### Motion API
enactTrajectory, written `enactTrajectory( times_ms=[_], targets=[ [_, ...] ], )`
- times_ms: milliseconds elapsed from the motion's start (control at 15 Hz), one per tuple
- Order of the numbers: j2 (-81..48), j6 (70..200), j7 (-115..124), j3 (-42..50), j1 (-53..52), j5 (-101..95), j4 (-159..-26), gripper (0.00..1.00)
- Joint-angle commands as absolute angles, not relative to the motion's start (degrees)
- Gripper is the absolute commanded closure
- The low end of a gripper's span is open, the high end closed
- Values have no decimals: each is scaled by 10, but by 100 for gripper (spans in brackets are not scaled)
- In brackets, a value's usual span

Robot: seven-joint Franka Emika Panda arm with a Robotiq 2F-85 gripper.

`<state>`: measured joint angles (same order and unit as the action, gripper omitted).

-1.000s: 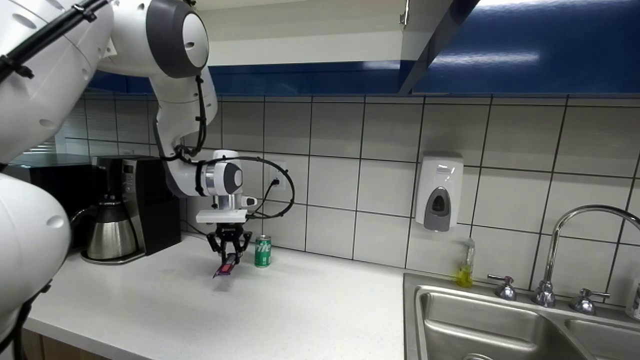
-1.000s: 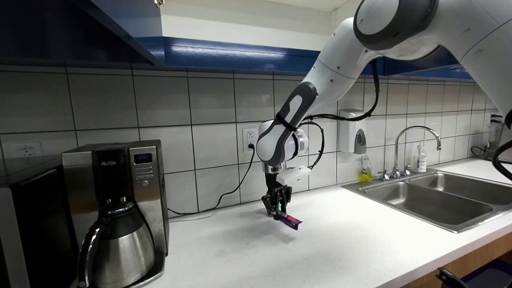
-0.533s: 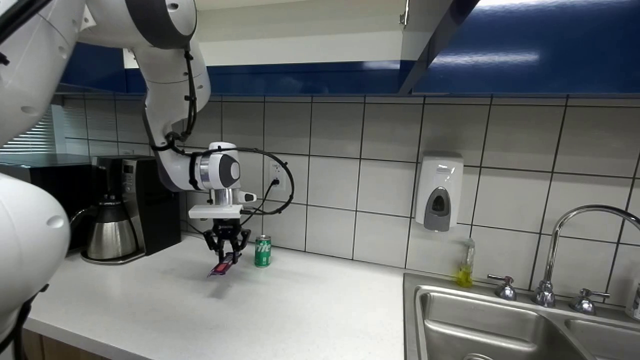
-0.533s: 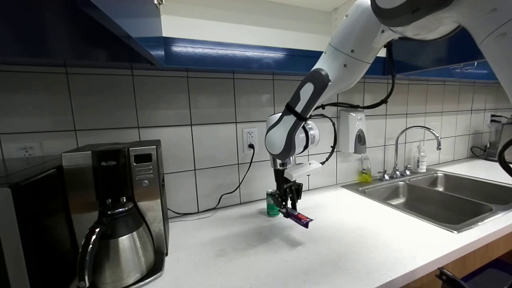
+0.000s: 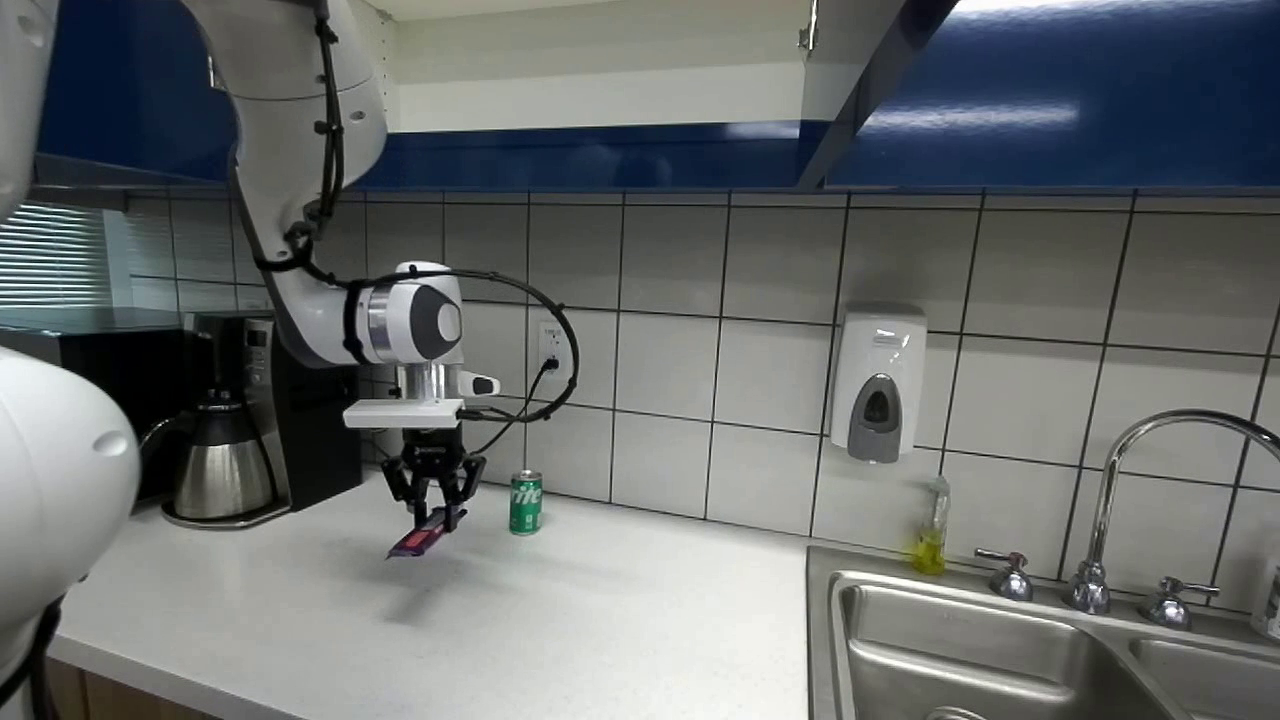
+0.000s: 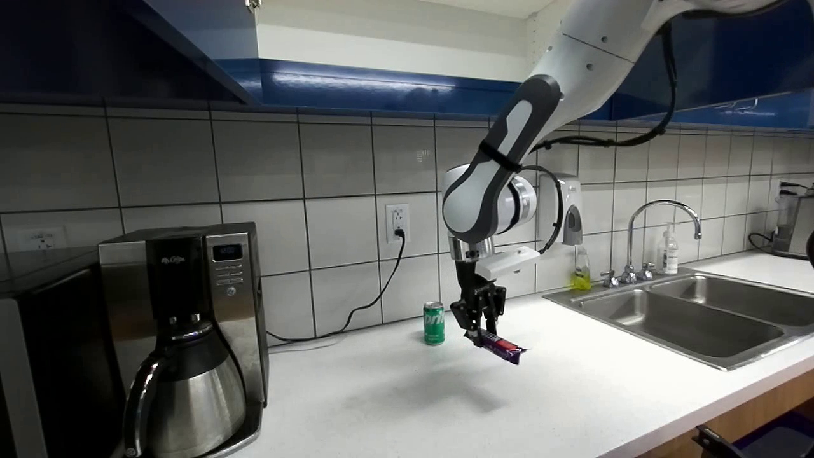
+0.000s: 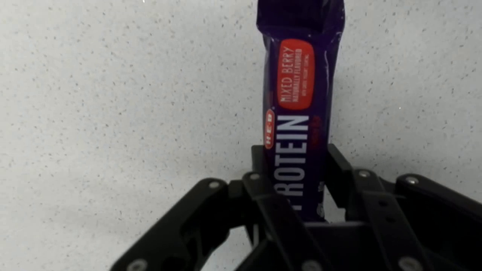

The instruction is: Move the chocolate bar to the open cupboard

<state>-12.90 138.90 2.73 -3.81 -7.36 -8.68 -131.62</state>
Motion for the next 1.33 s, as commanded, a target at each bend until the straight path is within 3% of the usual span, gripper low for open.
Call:
enactTrajectory(
  times_ms=[0,667,1267],
  targets=[
    [-37,1389,44,-43,-72,-77,-1401,84],
    [143,1365,39,-56,-73,-41,-1554,84],
    [283,1238,39,-74,-83,-34,-1546,84]
  ],
)
